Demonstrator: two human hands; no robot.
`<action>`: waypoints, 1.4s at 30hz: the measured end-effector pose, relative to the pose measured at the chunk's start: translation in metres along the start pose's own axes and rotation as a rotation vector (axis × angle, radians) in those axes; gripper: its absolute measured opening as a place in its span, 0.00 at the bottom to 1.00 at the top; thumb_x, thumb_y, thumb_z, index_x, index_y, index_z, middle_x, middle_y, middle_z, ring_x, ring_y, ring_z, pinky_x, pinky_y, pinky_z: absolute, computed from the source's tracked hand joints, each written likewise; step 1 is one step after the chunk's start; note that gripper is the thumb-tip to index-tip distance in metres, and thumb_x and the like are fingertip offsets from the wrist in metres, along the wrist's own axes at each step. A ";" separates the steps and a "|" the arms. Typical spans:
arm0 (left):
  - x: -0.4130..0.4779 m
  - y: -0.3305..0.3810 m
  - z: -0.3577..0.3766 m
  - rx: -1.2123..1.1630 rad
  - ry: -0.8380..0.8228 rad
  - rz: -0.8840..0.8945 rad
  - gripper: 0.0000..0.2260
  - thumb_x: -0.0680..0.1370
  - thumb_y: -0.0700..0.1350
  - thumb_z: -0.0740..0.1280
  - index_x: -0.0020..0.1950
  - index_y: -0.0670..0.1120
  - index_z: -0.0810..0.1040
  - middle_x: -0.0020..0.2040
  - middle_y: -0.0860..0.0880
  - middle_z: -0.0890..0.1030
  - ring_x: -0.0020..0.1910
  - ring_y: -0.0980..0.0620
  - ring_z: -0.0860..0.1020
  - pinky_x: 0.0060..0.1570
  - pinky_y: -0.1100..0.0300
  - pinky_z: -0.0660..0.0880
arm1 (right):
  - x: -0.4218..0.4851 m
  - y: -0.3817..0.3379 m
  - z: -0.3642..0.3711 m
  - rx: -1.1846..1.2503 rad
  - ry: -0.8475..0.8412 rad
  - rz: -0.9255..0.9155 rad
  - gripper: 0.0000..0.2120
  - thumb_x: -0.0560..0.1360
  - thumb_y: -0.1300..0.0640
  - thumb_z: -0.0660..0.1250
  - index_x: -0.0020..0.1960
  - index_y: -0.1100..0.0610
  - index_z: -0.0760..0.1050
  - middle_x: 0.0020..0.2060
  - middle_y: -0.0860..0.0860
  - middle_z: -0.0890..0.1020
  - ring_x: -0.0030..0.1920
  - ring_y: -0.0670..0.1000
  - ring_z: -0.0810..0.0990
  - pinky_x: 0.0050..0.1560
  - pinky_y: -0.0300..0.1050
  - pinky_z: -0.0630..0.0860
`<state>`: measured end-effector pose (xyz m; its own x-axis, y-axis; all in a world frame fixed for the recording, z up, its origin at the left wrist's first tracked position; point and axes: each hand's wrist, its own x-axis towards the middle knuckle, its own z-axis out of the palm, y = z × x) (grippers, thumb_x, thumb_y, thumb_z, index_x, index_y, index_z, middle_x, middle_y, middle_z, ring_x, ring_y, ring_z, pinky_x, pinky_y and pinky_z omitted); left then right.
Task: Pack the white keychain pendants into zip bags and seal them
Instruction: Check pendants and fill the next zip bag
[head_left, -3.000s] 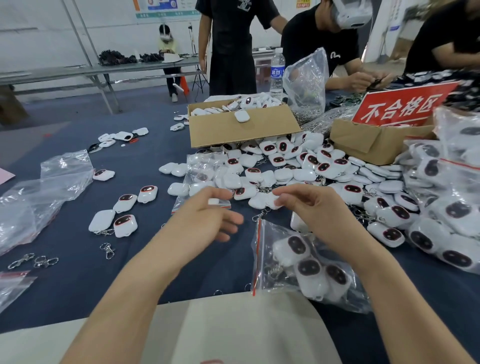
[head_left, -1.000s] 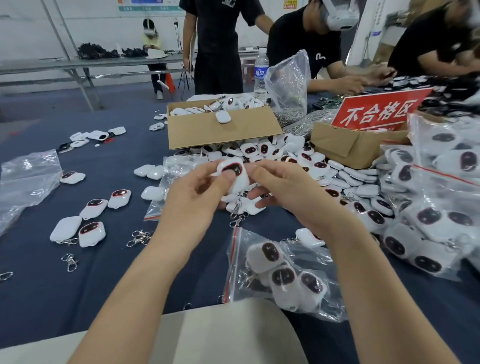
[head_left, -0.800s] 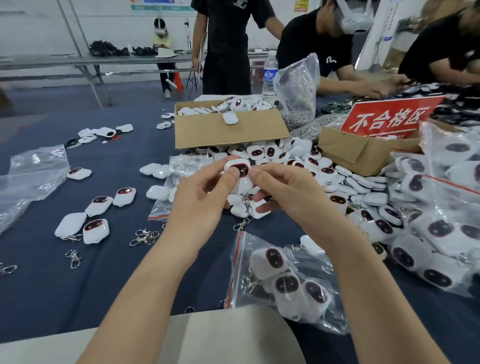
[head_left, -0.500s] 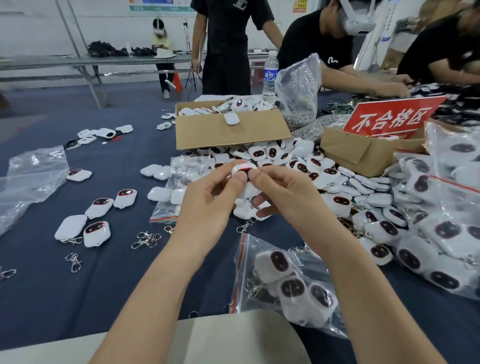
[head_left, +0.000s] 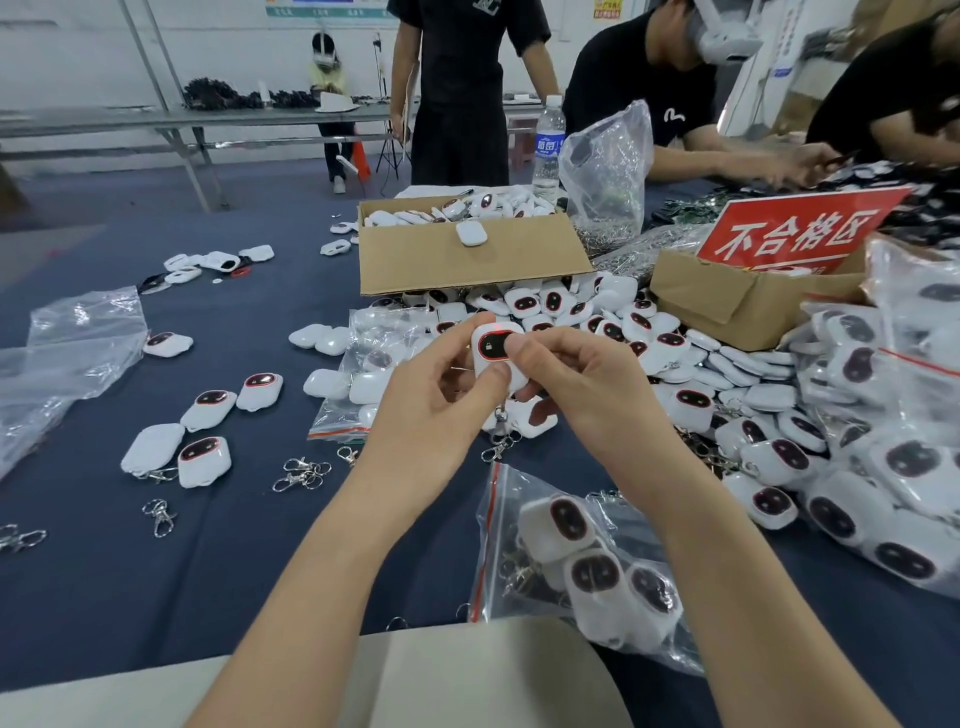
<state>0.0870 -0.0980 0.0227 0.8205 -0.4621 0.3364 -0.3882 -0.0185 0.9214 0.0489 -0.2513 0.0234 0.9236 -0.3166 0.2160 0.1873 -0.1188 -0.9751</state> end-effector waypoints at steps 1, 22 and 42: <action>0.000 -0.001 0.001 -0.004 0.011 -0.009 0.15 0.82 0.45 0.68 0.60 0.66 0.78 0.50 0.46 0.82 0.43 0.53 0.78 0.48 0.62 0.79 | 0.000 0.000 0.000 0.014 -0.006 -0.004 0.08 0.78 0.54 0.71 0.50 0.59 0.84 0.36 0.50 0.84 0.35 0.44 0.81 0.33 0.36 0.77; 0.003 0.011 -0.021 0.031 -0.046 -0.176 0.10 0.81 0.41 0.69 0.60 0.51 0.80 0.45 0.51 0.85 0.41 0.59 0.81 0.44 0.67 0.78 | 0.000 0.003 -0.024 -0.101 -0.160 0.068 0.12 0.72 0.41 0.69 0.43 0.49 0.85 0.41 0.47 0.87 0.37 0.44 0.83 0.37 0.37 0.79; -0.012 0.001 -0.027 0.247 -0.788 -0.502 0.08 0.83 0.39 0.66 0.57 0.43 0.84 0.48 0.46 0.86 0.44 0.56 0.82 0.50 0.62 0.80 | -0.008 0.012 -0.028 -0.685 -0.565 0.281 0.05 0.78 0.45 0.70 0.45 0.41 0.83 0.41 0.37 0.85 0.41 0.35 0.81 0.47 0.37 0.74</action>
<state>0.0881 -0.0686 0.0250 0.4330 -0.8098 -0.3959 -0.2200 -0.5208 0.8249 0.0339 -0.2768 0.0115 0.9646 0.0658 -0.2555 -0.1399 -0.6935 -0.7067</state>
